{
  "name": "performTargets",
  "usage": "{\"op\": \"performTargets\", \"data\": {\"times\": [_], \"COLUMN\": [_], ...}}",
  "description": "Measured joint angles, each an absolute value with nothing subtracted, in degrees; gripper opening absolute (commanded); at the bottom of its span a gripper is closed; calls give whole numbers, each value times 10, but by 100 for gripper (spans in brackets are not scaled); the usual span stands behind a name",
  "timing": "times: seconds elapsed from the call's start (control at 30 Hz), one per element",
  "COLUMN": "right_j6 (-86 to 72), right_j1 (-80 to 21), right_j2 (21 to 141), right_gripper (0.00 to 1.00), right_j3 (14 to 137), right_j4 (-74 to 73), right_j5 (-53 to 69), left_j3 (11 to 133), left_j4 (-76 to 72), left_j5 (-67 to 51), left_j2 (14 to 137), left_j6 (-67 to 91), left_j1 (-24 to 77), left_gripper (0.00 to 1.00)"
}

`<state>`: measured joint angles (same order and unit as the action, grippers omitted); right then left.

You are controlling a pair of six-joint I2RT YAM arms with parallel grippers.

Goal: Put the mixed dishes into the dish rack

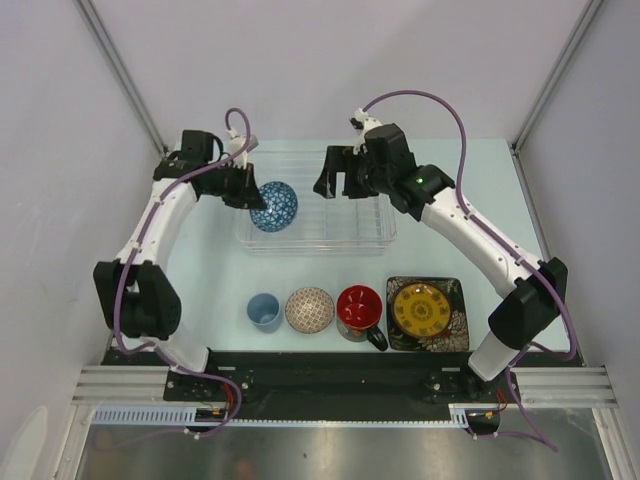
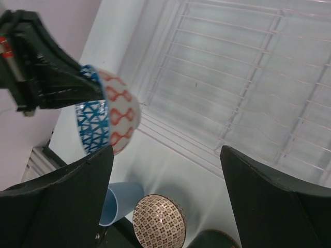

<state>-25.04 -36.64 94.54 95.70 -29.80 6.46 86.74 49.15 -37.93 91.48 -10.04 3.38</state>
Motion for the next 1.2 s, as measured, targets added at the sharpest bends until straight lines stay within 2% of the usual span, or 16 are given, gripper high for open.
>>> {"op": "performTargets", "data": {"times": [0.23,0.57,0.7,1.0,1.2], "right_j6": [-250,-242,-234,-201,-185], "right_j1": [-366,-383,-386,-387,-388], "right_j2": [945,982,1005,1018,1030], "right_gripper": [90,89,89,88,81], "right_j3": [965,1014,1017,1017,1017], "right_j4": [-288,-288,-296,-302,-298], "right_j5": [105,106,88,40,18], "left_j3": [932,1038,1041,1038,1038], "left_j4": [439,411,410,413,413], "left_j5": [-348,-295,-279,-275,-277], "left_j2": [1006,1057,1058,1059,1058], "left_j6": [-20,18,21,26,30], "left_j1": [48,116,150,152,152], "left_gripper": [0,0,0,0,0]}}
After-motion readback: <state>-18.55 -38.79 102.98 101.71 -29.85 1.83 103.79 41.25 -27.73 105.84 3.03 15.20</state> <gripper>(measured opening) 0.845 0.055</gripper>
